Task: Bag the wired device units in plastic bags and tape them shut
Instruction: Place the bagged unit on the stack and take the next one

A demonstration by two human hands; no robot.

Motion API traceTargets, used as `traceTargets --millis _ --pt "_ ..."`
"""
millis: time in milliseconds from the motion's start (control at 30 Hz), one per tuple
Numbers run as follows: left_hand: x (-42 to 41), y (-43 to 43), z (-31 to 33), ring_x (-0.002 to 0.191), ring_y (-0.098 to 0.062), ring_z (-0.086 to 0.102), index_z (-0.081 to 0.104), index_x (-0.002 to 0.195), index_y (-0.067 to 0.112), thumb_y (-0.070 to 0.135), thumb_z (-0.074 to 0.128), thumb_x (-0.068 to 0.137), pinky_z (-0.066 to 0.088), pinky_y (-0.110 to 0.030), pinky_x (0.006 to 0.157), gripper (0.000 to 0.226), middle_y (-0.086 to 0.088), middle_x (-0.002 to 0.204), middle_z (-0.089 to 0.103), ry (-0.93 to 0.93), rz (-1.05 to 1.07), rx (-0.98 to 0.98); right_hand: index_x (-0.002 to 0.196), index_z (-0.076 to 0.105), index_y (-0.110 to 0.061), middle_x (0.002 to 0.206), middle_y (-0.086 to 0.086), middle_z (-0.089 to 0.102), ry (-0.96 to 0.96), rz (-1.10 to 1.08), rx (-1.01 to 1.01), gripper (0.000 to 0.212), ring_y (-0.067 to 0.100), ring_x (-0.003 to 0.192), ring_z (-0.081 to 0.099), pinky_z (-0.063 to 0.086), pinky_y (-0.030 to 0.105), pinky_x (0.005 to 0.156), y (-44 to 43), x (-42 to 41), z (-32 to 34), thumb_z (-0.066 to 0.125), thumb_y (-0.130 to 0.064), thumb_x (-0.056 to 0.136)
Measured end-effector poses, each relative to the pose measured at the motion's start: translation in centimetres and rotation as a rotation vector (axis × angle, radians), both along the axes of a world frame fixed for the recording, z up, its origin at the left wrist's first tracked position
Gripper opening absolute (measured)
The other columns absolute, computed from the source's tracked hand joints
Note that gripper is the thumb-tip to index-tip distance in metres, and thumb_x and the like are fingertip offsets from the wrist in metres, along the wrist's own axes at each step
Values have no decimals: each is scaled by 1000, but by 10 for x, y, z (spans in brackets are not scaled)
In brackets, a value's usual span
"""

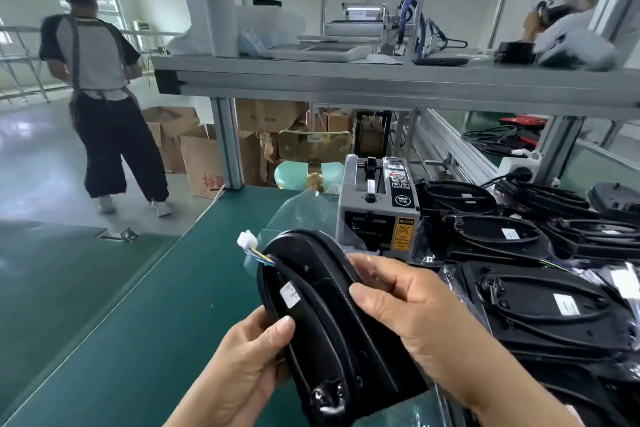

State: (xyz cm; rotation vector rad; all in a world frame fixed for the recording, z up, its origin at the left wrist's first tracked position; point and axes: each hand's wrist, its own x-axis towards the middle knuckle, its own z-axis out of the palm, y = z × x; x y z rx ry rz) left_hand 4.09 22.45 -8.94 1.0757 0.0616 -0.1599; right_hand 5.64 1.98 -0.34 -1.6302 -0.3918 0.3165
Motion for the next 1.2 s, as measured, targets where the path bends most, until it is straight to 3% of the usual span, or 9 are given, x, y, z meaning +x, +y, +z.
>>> traceTargets --millis 67,200,400,467,667,800,933,1067,1200 --pt "0 8 -1 91 -38 71 75 104 4 34 102 35 61 -46 75 80 -29 111 69 -41 83 21 112 71 -39 106 -22 73 -114 -152 -28 30 0 99 70 57 22 90 11 1 -2 72 -20 89" --pt "-1 23 3 79 -31 75 79 95 9 8 85 69 60 -34 60 26 -24 102 74 -100 214 66 113 68 -41 106 -27 66 -395 -399 -119 45 -3 101 65 54 13 84 29 7 0 84 -21 77" --pt "9 33 20 81 -24 75 78 97 9 17 91 52 58 -29 59 48 -17 101 76 -39 304 141 82 67 -33 90 -15 61 -583 -532 -164 24 9 85 62 52 19 77 48 27 3 83 -16 79" --pt "33 34 29 79 -22 74 74 102 4 34 81 65 59 -33 60 48 -15 101 76 49 338 109 79 67 -32 90 -16 60 -562 -579 -104 20 9 84 61 51 17 75 48 34 2 78 -15 84" --pt "161 36 46 84 -23 69 65 101 12 30 80 83 57 -32 59 29 -9 99 74 238 536 -44 77 66 -32 89 -15 63 -380 -536 -190 18 9 82 62 53 21 73 50 51 -20 72 -20 88" --pt "234 21 39 88 -30 70 59 112 5 29 81 81 55 -34 60 45 -16 106 70 343 599 -65 101 64 -34 105 -18 58 -356 -380 -457 13 -2 96 57 42 9 86 63 80 -33 66 -26 92" --pt "275 6 24 67 -30 63 49 92 1 32 82 79 59 -40 69 47 -16 83 61 436 704 25 150 37 -18 153 -7 37 -377 -270 -630 53 7 141 35 23 13 112 91 128 -39 52 -20 99" --pt "300 5 17 56 -26 51 50 111 -2 45 79 79 49 -38 65 64 -11 71 48 522 670 296 159 6 -11 168 1 -2 -294 -262 -627 69 12 154 4 5 18 119 116 175 -40 35 -1 97" --pt "316 10 9 61 -23 47 47 102 0 48 79 78 41 -33 70 62 -9 75 48 509 608 435 158 0 -6 167 4 -7 -203 -328 -542 68 15 154 -2 0 20 119 134 212 -47 30 3 98"
